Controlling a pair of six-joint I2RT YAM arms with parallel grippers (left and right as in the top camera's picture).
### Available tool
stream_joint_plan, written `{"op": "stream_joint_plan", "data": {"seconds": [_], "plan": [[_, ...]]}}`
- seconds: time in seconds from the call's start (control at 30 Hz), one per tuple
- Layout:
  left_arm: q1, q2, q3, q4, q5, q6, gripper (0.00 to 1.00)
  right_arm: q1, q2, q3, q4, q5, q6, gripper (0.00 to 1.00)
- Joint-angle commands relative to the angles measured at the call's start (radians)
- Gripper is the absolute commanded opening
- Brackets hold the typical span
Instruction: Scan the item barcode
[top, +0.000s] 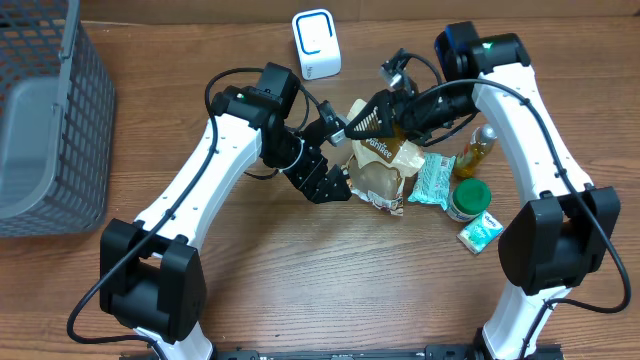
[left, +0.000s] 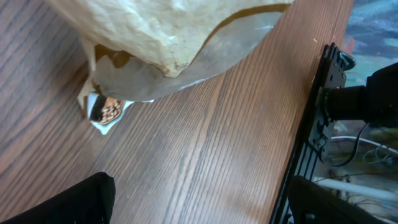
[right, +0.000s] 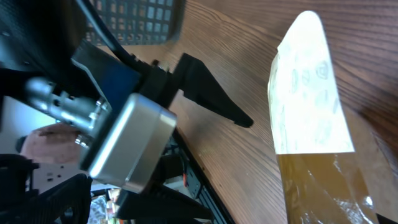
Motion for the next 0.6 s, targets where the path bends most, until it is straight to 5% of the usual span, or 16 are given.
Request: {"op": "stream_joint_plan", "data": {"seconds": [0.0,0.1,0.57], "plan": [[-0.005,-0.006,-0.006,0.02,0.026,0.036,0.91,-0.006,-0.03,0.001,-0.004,-0.08,-0.038,1.0],[-0.005,-0.001,-0.006,0.046,0.026,0.013,1.0,-0.006,-0.03,0.001,-0.012,-0.124,-0.038,1.0],[-0.004,0.018,-0.007,0.116,0.028,-0.021,1.0,-0.006,-0.03,0.001,0.014,-0.197,-0.037,1.0]]}}
